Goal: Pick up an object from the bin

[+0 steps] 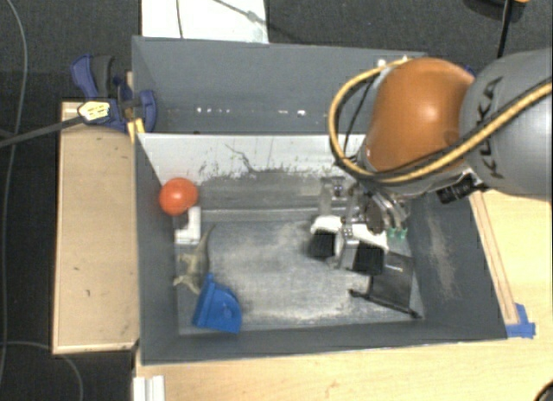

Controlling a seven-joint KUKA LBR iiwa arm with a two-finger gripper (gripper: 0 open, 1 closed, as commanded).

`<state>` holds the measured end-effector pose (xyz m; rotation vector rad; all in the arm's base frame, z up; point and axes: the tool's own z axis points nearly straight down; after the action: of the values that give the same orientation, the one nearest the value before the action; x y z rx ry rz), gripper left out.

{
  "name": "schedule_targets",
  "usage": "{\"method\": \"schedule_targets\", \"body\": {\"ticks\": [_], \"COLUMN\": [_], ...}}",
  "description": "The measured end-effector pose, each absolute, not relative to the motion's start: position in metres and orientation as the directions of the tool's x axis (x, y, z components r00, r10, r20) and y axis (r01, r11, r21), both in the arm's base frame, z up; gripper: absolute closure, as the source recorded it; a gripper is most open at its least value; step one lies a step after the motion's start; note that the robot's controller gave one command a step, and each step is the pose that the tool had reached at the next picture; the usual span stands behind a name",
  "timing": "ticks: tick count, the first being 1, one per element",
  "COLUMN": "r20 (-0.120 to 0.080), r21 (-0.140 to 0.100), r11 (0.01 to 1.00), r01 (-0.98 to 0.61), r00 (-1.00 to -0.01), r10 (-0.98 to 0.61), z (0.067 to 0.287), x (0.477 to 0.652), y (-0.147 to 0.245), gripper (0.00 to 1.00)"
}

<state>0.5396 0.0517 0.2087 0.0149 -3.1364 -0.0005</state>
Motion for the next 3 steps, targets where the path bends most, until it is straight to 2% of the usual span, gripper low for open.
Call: {"method": "schedule_targets", "body": {"ticks": [1, 2, 3], "r20": [-0.003, -0.002, -0.008], "r21": [0.001, 0.002, 0.0], "r11": [1.0, 1.0, 0.999], "r01": [-0.008, 0.029, 0.036], "r00": [-1.0, -1.0, -0.999], "r10": [-0.008, 0.029, 0.036], "z": [0.213, 0.179, 0.16], "x": [0.541, 0.56, 0.589], "y": [0.051, -0.004, -0.041], "gripper": [0.0, 0.0, 0.0]}}
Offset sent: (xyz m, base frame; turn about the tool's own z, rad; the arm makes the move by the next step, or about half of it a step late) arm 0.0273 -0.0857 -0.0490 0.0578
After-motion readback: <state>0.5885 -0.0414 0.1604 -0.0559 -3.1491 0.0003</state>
